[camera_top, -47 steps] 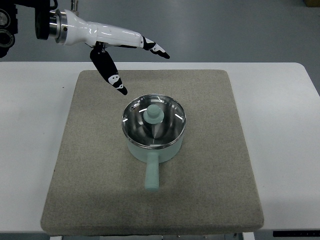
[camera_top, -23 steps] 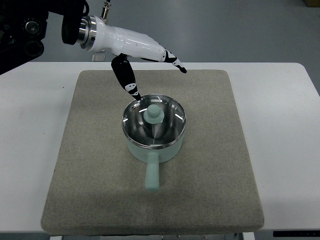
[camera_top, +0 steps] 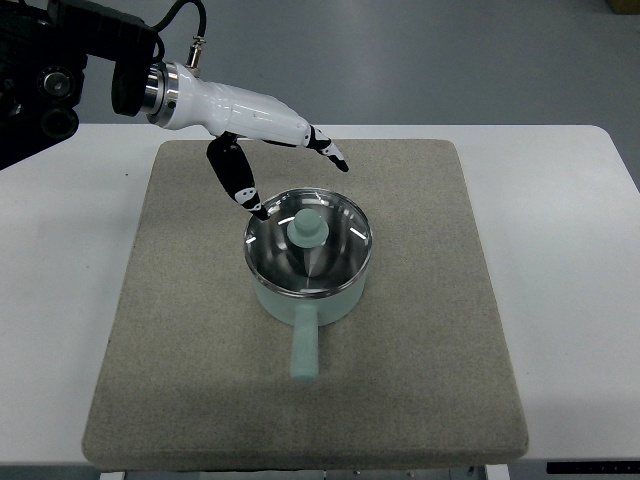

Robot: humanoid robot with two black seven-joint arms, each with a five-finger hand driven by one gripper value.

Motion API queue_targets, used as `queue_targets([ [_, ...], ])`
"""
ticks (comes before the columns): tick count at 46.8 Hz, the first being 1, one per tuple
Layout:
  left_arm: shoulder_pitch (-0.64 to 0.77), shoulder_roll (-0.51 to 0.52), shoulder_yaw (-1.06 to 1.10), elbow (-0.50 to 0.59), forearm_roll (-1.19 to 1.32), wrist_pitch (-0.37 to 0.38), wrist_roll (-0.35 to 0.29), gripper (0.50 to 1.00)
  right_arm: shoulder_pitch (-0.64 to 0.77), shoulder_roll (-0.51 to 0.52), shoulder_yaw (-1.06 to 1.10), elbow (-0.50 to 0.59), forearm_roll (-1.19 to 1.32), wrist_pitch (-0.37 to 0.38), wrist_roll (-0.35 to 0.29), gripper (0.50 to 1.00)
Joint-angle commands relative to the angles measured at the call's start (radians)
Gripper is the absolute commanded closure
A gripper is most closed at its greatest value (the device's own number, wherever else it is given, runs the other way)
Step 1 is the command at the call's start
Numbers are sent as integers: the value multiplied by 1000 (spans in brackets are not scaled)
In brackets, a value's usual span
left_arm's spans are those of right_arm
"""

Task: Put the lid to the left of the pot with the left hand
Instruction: 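Swing the left hand over the pot toward the glass lid's knob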

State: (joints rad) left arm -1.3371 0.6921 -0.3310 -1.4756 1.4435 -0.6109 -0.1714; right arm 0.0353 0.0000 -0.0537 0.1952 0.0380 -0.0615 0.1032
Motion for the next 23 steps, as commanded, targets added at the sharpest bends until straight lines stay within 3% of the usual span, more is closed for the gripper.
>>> queue_targets([
  [1, 15, 0, 0, 0, 0, 0, -7, 559, 0, 0, 0, 0, 0, 0, 0, 576],
  [23, 9, -14, 0, -40, 146, 0, -27, 555, 0, 0, 0, 0, 0, 0, 0, 576],
])
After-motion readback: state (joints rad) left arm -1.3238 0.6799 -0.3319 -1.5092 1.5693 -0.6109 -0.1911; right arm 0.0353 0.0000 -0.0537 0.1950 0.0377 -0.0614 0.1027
